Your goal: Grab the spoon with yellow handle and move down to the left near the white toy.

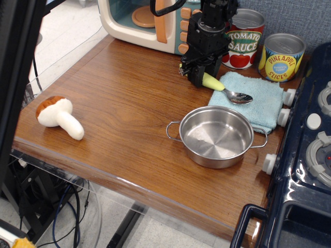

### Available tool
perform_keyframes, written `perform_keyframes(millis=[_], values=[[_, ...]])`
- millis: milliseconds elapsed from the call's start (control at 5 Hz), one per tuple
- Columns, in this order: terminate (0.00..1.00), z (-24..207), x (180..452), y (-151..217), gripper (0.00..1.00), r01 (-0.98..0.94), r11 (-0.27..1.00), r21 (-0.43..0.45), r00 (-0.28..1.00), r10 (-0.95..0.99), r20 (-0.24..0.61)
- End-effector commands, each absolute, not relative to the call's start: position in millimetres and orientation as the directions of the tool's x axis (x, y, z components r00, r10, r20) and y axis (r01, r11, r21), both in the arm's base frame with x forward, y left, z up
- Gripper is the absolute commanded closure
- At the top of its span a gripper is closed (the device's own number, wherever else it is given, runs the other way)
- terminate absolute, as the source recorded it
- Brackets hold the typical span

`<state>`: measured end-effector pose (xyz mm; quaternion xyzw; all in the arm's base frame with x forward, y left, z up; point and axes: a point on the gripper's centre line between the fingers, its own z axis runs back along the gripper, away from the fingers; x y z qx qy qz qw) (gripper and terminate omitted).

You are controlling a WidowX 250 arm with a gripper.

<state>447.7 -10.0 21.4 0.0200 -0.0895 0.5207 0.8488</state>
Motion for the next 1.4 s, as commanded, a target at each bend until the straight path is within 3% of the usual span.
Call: perform_keyframes(millis=[0,400,600,1000,1200], values=[[0.0,90.4,460.6,-7.1,1.0,-0.854,0.48,-0.2,0.447,0.874,0.19],[0.0,131.5,423.0,20.6,1.0,-0.742,0.63,-0.228,0.588,0.776,0.229],[0.0,135.7,404.9,49.4,1.0,-0.637,0.744,-0.2,0.709,0.668,0.226],[0.0,123.7,362.1,107.1,1.0,-0.487,0.865,-0.123,0.836,0.502,0.221],[0.0,109.3,352.8,109.6,1.0,-0.353,0.933,-0.075,0.906,0.361,0.222]])
